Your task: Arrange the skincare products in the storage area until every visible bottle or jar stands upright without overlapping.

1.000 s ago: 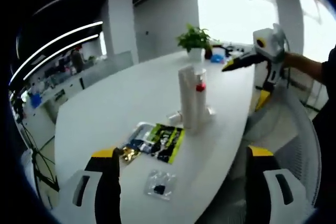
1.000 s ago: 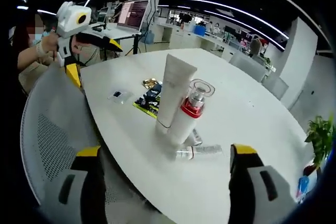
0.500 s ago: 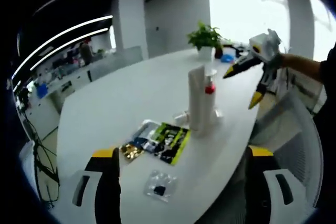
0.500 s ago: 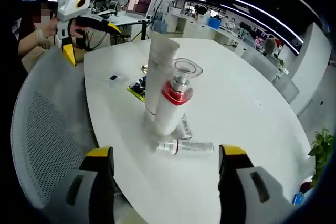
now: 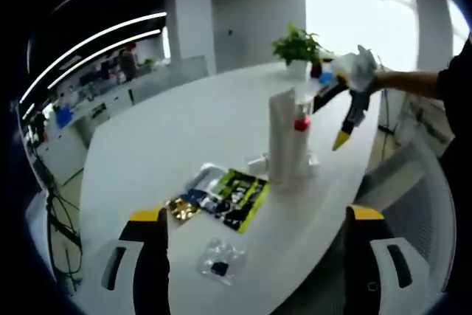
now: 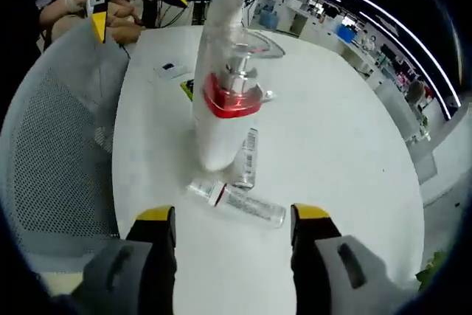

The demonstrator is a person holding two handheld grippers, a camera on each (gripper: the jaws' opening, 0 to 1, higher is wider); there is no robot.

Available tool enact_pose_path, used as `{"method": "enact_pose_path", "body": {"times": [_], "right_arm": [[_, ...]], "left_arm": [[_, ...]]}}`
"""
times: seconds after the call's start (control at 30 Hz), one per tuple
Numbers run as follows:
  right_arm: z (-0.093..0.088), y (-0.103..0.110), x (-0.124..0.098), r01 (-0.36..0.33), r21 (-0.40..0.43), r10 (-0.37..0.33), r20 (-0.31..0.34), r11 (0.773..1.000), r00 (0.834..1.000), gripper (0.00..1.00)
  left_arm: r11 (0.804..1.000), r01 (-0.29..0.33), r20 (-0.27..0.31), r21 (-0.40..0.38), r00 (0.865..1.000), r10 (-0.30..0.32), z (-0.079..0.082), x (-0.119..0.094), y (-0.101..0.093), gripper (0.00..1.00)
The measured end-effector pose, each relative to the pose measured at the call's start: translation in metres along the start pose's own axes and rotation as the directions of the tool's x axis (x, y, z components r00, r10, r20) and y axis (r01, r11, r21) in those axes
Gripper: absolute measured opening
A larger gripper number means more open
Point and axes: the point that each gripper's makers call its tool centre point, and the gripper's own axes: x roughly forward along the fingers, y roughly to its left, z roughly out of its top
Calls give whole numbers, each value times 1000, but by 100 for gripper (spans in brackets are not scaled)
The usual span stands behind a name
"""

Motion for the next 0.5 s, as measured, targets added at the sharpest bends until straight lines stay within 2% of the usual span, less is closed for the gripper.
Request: {"method": "enact_pose_path", "body": {"times": [0.1, 0.17, 0.2, 0.27, 0.33, 0.37, 0.43, 0.5], "right_arm": [[-2, 1, 8, -57, -75, 56, -17, 996, 998, 58], [-1, 4, 14, -114, -147, 112, -19, 983, 993, 56], [0, 3, 16, -118, -174, 117, -14, 978, 993, 53], [-9, 3, 23, -169, -211, 156, -74, 963, 985, 49], [-10, 2, 27, -185, -246, 169, -83, 951, 982, 49], [-15, 2, 30, -215, -254, 191, -117, 943, 975, 47], [-14, 0, 34, -239, -317, 213, -117, 918, 970, 44], [-18, 2, 36, -283, -344, 245, -150, 896, 958, 42]], "left_arm": [[1000, -7, -8, -6, 1000, 7, -2, 1, 5, 97], [1000, -11, -9, -12, 1000, 11, -3, 1, 4, 97], [1000, -12, -9, -14, 1000, 12, -3, 1, 4, 97], [1000, -16, -13, -18, 1000, 15, -3, 1, 3, 97], [1000, -20, -17, -20, 1000, 19, -4, 1, 3, 97], [1000, -21, -20, -22, 1000, 20, -5, 1, 3, 97], [999, -20, -26, -27, 999, 19, -7, 1, 3, 97], [999, -21, -34, -30, 999, 20, -10, 1, 3, 97]]}}
